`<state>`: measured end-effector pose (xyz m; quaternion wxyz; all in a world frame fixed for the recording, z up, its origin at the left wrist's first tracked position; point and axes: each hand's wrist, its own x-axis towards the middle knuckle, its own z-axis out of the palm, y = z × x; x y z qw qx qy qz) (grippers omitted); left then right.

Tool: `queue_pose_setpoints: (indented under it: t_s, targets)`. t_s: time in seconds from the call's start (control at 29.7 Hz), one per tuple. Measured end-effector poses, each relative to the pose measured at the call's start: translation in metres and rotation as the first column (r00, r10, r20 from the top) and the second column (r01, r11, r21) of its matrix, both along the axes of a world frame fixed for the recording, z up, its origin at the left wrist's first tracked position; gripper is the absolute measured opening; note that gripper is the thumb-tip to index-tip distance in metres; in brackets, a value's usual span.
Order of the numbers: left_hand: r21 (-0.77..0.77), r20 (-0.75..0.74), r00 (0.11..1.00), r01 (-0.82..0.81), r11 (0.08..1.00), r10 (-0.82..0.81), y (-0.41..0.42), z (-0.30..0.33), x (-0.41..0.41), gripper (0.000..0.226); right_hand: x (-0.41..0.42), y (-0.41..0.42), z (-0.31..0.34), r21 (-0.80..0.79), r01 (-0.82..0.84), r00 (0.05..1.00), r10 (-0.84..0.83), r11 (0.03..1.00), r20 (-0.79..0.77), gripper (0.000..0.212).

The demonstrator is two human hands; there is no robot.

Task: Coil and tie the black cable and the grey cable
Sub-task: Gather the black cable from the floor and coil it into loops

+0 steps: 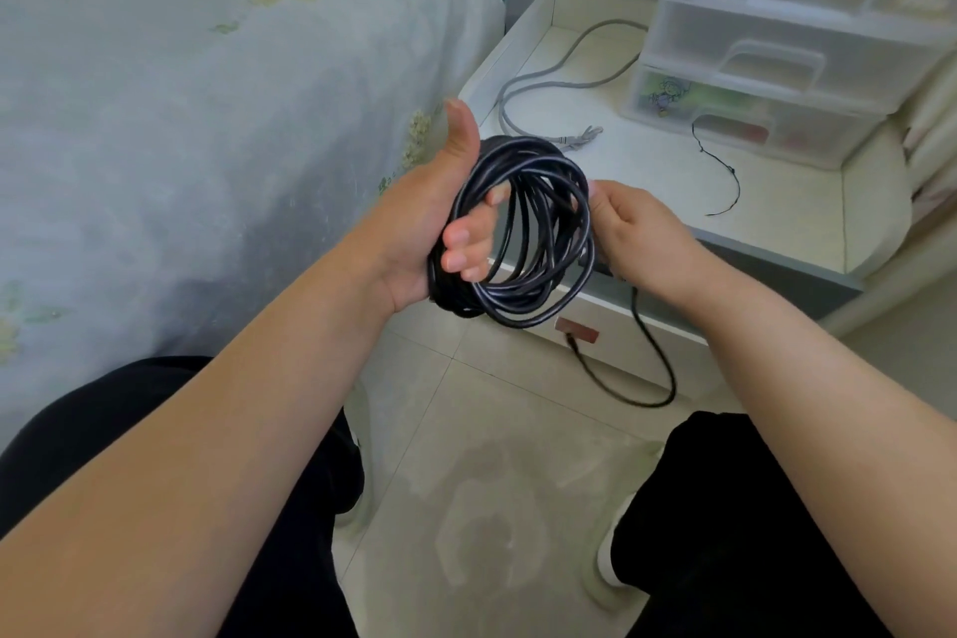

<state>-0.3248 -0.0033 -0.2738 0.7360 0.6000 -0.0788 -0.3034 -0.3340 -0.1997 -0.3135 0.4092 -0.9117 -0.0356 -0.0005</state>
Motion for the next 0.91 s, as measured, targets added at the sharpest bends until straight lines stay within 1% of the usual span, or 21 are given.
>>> queue_pose_setpoints:
  t_s: [0.1,0.2,0.27,0.3,0.37,0.44,0.5,0.57,0.64,0.71,0.74,0.81,0.84,0.87,0.91]
  targets:
    - [-0.084,-0.063,0.995,-0.085,0.993,0.080,0.000,0.002,0.001,0.067,-0.009,0.014,-0.004,0.076,-0.015,0.994,0.023,0.997,-0.109,0.044]
    - [-0.168,-0.197,0.966,-0.202,0.965,0.168,0.001,0.003,0.003,0.065,-0.016,0.027,-0.009,0.213,-0.035,0.970,0.084,0.976,-0.227,0.049]
    - [-0.200,-0.281,0.928,-0.305,0.931,0.244,0.002,0.004,0.005,0.063,-0.016,0.032,-0.012,0.262,-0.026,0.956,0.102,0.965,-0.277,0.046]
    - [-0.215,-0.315,0.906,-0.357,0.909,0.281,0.003,0.004,0.006,0.061,-0.016,0.035,-0.013,0.238,-0.030,0.950,0.103,0.971,-0.296,0.043]
    - [-0.260,-0.376,0.862,-0.449,0.855,0.339,0.004,0.003,0.008,0.059,-0.018,0.040,-0.018,0.127,-0.072,0.945,0.109,0.989,-0.309,0.036]
    - [-0.285,-0.409,0.824,-0.524,0.803,0.393,0.006,0.001,0.012,0.057,-0.023,0.046,-0.022,-0.027,-0.142,0.950,0.129,0.989,-0.285,0.031]
    - [-0.292,-0.410,0.788,-0.591,0.752,0.460,0.007,-0.002,0.015,0.055,-0.027,0.051,-0.023,-0.199,-0.200,0.961,0.152,0.959,-0.233,0.029]
    - [-0.285,-0.381,0.738,-0.666,0.689,0.557,0.007,-0.004,0.017,0.052,-0.031,0.055,-0.024,-0.297,-0.244,0.960,0.188,0.923,-0.205,0.028]
    - [-0.265,-0.341,0.682,-0.730,0.630,0.647,0.005,-0.003,0.016,0.051,-0.033,0.058,-0.024,-0.337,-0.292,0.947,0.220,0.895,-0.236,0.031]
    - [-0.237,-0.278,0.633,-0.774,0.587,0.722,0.002,-0.002,0.014,0.051,-0.033,0.060,-0.025,-0.313,-0.328,0.928,0.242,0.891,-0.283,0.036]
    - [-0.221,-0.228,0.610,-0.792,0.570,0.759,0.000,-0.002,0.014,0.051,-0.034,0.062,-0.024,-0.256,-0.335,0.915,0.248,0.907,-0.317,0.040]
    - [-0.187,-0.074,0.557,-0.822,0.537,0.827,-0.004,-0.003,0.013,0.050,-0.036,0.065,-0.019,-0.078,-0.327,0.868,0.267,0.942,-0.419,0.051]
    - [-0.169,0.031,0.530,-0.833,0.527,0.848,-0.006,-0.004,0.013,0.049,-0.038,0.067,-0.016,-0.020,-0.333,0.838,0.286,0.943,-0.465,0.056]
    - [-0.145,0.154,0.506,-0.838,0.526,0.848,-0.007,-0.005,0.013,0.046,-0.040,0.070,-0.012,-0.011,-0.365,0.812,0.312,0.931,-0.493,0.058]
    - [-0.117,0.282,0.492,-0.835,0.538,0.824,-0.008,-0.007,0.013,0.043,-0.043,0.071,-0.007,-0.047,-0.413,0.797,0.336,0.909,-0.502,0.056]
